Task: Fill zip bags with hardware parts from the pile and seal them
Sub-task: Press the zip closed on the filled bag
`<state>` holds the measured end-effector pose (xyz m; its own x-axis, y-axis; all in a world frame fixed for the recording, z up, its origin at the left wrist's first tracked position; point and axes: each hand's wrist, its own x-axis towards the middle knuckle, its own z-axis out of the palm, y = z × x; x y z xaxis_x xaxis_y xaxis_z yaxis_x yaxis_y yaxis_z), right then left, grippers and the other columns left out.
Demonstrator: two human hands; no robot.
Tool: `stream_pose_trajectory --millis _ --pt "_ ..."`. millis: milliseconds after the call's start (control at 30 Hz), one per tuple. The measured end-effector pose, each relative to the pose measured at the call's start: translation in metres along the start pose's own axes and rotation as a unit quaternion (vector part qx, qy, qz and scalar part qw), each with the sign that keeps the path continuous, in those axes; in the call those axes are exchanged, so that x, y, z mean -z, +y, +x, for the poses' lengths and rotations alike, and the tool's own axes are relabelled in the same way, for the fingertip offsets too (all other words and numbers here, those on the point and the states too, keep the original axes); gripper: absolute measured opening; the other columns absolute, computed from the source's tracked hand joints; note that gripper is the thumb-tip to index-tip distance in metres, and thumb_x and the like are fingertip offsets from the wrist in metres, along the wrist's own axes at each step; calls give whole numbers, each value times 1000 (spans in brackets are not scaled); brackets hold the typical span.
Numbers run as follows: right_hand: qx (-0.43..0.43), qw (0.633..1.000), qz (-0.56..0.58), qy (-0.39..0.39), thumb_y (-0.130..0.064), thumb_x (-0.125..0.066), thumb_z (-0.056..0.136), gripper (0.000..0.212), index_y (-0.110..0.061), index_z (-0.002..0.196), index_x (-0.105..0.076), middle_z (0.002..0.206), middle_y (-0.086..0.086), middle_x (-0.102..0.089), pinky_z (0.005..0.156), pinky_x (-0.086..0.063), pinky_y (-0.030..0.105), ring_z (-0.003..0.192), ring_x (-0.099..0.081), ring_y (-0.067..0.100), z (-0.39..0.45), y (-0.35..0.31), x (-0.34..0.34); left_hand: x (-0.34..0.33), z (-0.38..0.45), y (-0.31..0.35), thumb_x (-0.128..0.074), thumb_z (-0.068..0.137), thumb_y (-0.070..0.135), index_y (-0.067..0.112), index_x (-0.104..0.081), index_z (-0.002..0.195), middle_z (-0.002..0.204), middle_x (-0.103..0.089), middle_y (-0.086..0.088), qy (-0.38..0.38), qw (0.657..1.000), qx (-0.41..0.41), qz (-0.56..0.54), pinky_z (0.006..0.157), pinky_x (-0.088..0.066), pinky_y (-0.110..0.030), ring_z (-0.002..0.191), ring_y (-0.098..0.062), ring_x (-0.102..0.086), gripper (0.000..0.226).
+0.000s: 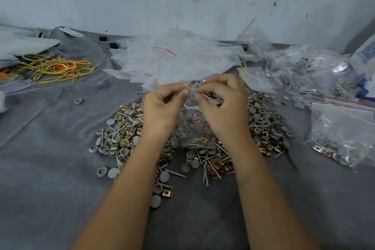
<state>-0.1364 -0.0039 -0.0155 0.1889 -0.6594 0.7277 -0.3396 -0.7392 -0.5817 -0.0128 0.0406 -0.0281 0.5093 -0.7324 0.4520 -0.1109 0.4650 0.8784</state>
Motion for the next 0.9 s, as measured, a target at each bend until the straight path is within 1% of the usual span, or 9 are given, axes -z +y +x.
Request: stream_pose_trajectory --millis 100,200,333,400,467,533,667,733,900 --pt "-12 1000 -19 -15 -23 -77 80 10 -16 86 -76 92 -3 -60 88 -44 47 94 -51 15 -3 0 -5 -1 -2 1 -69 84 0 11 -71 101 86 -74 9 -5 1000 0 -26 76 -52 -17 84 -2 -68 21" --pt "-12 999 -47 -4 -24 -78 80 12 -14 86 -76 89 0 -62 85 -45 48 90 -54 18 -3 0 -6 -1 -4 2 -64 90 5 16 -71 102 88 -75 15 -35 999 1 -23 74 -51 -14 87 0 -68 18" --pt "19 998 -63 15 -20 -78 79 10 -11 83 -76 82 1 -68 80 -47 48 84 -59 23 -4 -3 -4 -3 -4 2 -63 89 -1 7 -70 104 67 -70 10 -26 999 7 -30 59 -48 -14 60 -1 -60 18" --pt "39 998 -50 22 -16 -75 80 6 -11 81 -75 79 -1 -69 78 -48 48 79 -60 20 -6 -4 -1 -3 -4 2 -67 85 -2 0 -70 96 61 -68 7 -13 999 17 -30 53 -46 -16 52 -2 -55 11" --pt "37 998 -39 20 -14 -72 81 3 -11 81 -73 76 -5 -67 81 -48 48 76 -59 16 -7 -4 0 -3 -4 2 -72 82 0 2 -70 83 57 -66 7 -2 999 34 -24 50 -45 -16 49 -3 -54 3" --pt "30 998 -45 14 -16 -71 82 4 -14 80 -70 74 -8 -65 88 -44 45 74 -59 15 -8 -4 1 -3 -4 2 -75 80 2 8 -67 76 55 -63 7 6 999 42 -10 49 -44 -16 47 -3 -52 11" --pt "30 998 -59 7 -28 -73 79 9 -20 79 -68 70 -10 -61 90 -29 30 78 -56 15 -9 -4 1 -4 -4 1 -74 79 -3 13 -68 78 67 -69 4 -5 1000 28 6 60 -50 -20 63 -9 -61 17" --pt "28 997 -66 5 -36 -73 78 13 -23 78 -69 66 -10 -57 88 -22 25 80 -53 14 -8 -4 -1 -4 -5 1 -69 81 -10 15 -70 80 70 -72 10 -16 1000 14 14 68 -53 -17 71 -3 -65 25" --pt "8 998 -61 12 -34 -75 80 14 -23 88 -75 74 -13 -61 86 -21 28 86 -54 16 -7 -5 -4 -4 -7 0 -68 85 -4 18 -73 98 89 -73 -2 -36 999 -3 38 77 -54 -21 83 -7 -67 26"
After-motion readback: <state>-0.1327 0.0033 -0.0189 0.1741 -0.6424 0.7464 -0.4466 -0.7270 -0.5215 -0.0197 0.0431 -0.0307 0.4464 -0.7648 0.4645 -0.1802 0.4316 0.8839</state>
